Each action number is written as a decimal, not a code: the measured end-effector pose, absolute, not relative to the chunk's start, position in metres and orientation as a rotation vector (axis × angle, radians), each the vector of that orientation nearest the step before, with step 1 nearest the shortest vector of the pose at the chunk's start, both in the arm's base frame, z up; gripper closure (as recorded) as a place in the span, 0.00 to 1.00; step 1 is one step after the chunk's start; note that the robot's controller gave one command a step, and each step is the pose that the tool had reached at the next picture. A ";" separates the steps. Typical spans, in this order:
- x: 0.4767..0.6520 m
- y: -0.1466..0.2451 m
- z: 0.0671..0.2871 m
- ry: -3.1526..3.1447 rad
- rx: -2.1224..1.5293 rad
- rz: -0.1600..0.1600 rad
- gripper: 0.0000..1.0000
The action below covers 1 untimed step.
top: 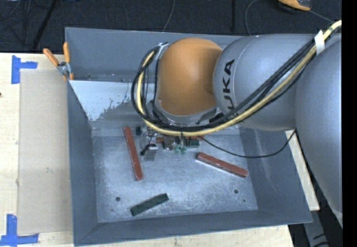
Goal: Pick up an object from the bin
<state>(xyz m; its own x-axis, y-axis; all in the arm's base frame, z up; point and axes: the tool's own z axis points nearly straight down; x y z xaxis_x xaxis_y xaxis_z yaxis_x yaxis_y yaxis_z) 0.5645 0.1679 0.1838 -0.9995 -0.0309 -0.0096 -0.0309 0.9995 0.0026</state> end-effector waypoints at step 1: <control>0.586 0.198 0.150 3.084 -0.596 0.002 1.00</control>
Offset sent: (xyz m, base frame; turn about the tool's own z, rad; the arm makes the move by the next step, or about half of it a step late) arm 0.0221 0.0291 -0.0329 -0.3500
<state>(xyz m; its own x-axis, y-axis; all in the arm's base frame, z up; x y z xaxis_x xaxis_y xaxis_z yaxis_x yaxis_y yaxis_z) 0.5865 0.1983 0.1498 -0.9279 -0.3728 -0.0009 -0.3728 0.9279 0.0009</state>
